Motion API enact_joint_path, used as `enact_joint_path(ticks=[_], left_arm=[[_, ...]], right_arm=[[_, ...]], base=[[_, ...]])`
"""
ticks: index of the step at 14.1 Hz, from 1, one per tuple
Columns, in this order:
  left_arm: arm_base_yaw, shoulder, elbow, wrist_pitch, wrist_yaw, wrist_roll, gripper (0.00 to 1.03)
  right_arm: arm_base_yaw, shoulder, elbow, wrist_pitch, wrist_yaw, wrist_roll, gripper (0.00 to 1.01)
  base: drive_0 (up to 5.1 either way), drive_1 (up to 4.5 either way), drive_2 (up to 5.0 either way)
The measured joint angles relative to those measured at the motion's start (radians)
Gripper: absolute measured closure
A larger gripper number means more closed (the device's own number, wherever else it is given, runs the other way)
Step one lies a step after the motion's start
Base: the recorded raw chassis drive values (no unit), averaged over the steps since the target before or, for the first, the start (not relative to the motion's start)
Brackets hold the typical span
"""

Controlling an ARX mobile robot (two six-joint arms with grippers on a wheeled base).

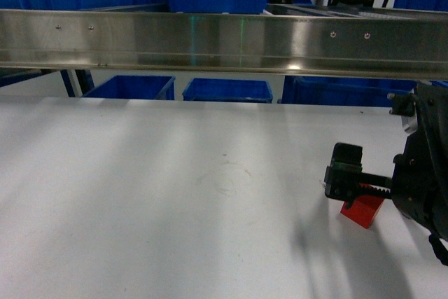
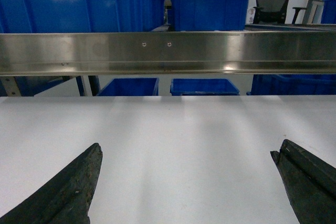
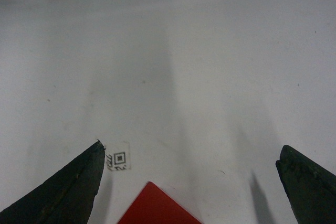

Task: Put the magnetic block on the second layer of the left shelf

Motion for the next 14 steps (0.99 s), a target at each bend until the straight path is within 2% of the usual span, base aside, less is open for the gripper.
enact_joint_path(ticks=[8,12,14], left_arm=[[0.0,0.0,0.0,0.0,0.0,0.0,0.05],[0.0,0.0,0.0,0.0,0.0,0.0,0.05],[0.0,0.0,0.0,0.0,0.0,0.0,0.05]], right_arm=[[0.027,0.112,0.032,0.015,0.001,-0.001,0.03],[0.032,0.14,0.032,0.055,0.019,-0.025,0.04],[0.028,0.146,0.021,0.08,0.022,-0.041,0.28]], base=[[0.0,0.0,0.0],[0.0,0.0,0.0],[0.0,0.0,0.0]])
